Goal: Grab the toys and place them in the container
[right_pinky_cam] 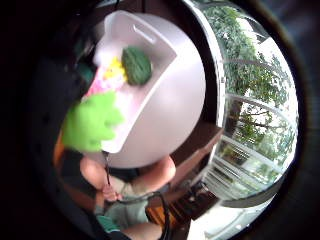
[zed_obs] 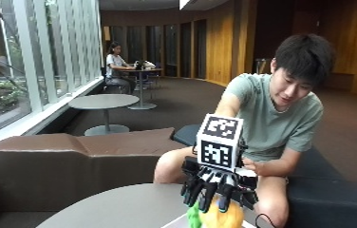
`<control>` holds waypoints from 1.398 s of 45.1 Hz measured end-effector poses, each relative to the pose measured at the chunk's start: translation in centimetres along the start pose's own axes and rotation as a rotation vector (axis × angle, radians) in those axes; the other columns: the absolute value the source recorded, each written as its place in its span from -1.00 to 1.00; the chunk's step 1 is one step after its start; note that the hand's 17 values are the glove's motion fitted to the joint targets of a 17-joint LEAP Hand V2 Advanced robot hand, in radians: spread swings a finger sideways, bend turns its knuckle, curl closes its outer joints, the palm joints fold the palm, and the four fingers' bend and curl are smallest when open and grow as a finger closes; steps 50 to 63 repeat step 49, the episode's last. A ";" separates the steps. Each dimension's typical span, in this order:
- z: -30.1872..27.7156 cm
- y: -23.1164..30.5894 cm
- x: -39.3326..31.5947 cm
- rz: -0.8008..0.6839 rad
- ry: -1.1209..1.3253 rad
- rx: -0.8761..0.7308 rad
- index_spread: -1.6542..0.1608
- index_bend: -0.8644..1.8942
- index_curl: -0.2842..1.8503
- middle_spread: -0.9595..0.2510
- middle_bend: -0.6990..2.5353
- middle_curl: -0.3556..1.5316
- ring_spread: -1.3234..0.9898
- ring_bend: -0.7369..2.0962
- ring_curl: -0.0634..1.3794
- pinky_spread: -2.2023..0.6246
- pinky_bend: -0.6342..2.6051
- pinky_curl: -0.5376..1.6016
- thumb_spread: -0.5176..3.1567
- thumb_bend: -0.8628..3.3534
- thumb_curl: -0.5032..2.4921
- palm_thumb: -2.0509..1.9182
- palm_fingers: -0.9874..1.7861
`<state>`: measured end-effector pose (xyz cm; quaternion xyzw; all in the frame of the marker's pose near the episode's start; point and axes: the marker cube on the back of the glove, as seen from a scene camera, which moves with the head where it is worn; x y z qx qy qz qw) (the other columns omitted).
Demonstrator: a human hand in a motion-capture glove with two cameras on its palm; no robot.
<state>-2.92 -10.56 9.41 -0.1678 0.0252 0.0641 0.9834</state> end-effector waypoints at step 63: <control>-5.3 11.7 4.7 -0.147 -0.040 0.371 0.54 -0.29 -0.48 0.37 -0.45 -0.20 0.07 -0.12 -0.36 0.55 -0.14 -0.18 0.08 -0.61 -0.52 -0.01 -0.36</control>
